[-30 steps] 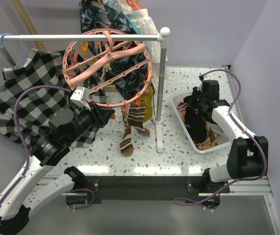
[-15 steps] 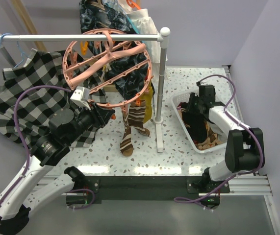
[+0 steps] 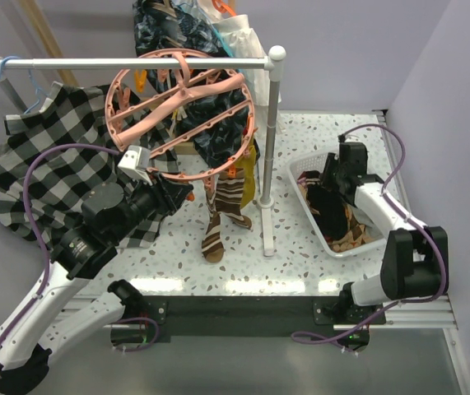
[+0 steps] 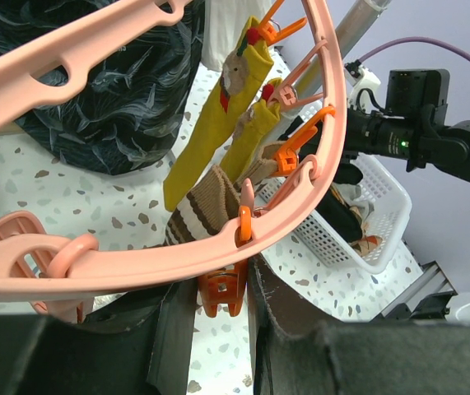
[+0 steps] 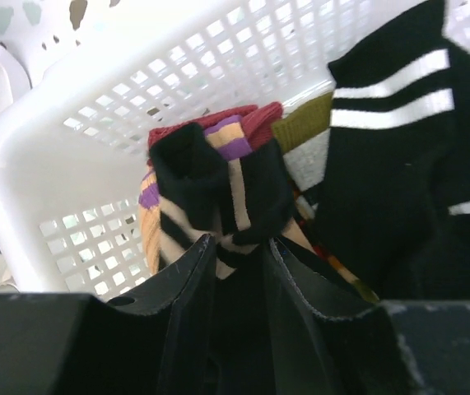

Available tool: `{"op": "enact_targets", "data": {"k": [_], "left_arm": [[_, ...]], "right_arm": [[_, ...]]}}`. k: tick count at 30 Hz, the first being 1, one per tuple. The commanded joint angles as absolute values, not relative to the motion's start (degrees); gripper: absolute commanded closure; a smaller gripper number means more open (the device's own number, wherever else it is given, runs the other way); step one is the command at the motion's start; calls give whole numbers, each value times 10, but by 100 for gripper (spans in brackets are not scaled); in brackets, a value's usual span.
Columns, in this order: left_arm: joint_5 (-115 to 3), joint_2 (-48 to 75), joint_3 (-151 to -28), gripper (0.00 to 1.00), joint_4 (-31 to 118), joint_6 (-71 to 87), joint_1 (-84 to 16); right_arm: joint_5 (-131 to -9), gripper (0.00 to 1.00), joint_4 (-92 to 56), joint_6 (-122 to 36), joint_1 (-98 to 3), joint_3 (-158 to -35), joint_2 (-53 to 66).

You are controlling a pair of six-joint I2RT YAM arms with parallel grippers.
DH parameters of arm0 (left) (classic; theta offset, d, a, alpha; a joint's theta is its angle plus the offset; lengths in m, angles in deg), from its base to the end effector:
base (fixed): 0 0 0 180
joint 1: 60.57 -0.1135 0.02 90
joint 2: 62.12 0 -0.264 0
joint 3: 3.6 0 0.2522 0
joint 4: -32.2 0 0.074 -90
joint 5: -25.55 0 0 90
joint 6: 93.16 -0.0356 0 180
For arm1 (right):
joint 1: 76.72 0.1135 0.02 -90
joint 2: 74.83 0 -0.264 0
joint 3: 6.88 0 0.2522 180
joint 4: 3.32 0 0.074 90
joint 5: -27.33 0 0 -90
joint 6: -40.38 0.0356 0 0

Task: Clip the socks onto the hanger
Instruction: Pick up the sock from the bin.

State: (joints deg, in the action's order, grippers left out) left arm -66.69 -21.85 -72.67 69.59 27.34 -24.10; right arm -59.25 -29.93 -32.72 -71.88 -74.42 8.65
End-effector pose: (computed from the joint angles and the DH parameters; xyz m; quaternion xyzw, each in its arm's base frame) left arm 0.1198 -0.0868 0.3893 0.0267 0.7576 -0.3474 0.5520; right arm 0.3123 0.0243 0.2325 0.1081 0.9088 0.0490 0.4001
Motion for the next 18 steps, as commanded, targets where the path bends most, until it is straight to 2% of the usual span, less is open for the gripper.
{"op": "enact_targets", "data": {"k": [1, 13, 18], "left_arm": [[-661, -220, -749, 100, 672, 280, -242], [-661, -222, -749, 100, 674, 280, -242], [-660, -221, -749, 100, 673, 280, -241]], "right_arm": [[-555, 67, -274, -316, -724, -738, 58], [-616, 66, -268, -299, -727, -752, 115], [-611, 62, -270, -272, -731, -755, 136]]}}
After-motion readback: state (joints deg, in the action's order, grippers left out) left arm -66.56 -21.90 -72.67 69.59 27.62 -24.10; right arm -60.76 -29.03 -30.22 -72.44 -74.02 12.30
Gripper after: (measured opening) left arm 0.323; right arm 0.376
